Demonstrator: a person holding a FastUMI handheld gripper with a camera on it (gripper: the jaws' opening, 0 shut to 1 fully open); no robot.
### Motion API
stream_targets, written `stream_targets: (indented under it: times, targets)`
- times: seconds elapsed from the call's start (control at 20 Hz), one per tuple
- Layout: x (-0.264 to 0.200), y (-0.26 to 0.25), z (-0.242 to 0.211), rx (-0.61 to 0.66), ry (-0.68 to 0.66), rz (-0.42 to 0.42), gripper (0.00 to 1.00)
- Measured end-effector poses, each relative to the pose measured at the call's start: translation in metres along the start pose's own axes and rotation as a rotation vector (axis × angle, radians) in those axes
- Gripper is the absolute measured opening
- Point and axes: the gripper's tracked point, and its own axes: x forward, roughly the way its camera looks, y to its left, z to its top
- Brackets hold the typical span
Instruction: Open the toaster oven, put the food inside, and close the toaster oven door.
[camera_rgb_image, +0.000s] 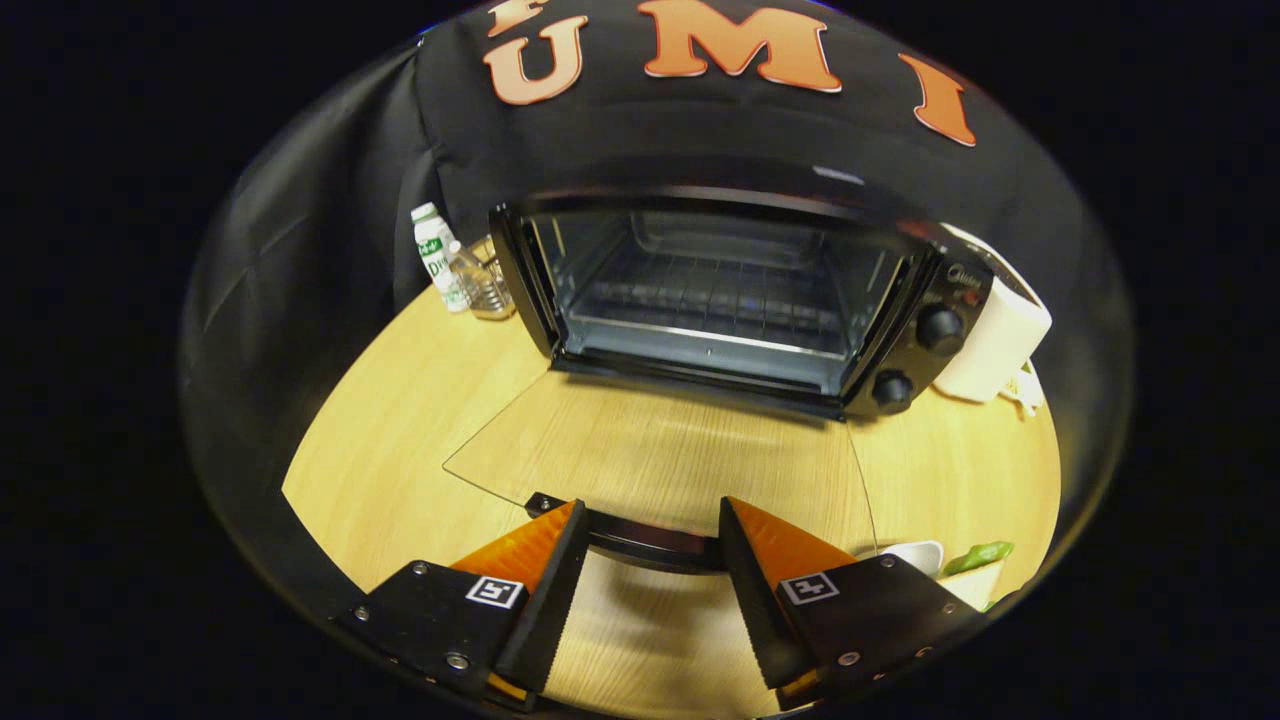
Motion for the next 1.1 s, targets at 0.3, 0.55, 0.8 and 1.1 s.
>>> stream_targets:
  times: [0.3,0.55,0.8,1.1]
  targets:
    - [0.021,0.006,-0.009,-0.006,0.057,0.006,0.78]
    - [-0.007,0.025,-0.001,0.103,0.071,0.184,0.77]
    - [-0.058,-0.022,0.022,0.141,-0.005,0.2,0.87]
    - [-0.109,-0.105,0.019,0.075,-0.035,0.141,0.99]
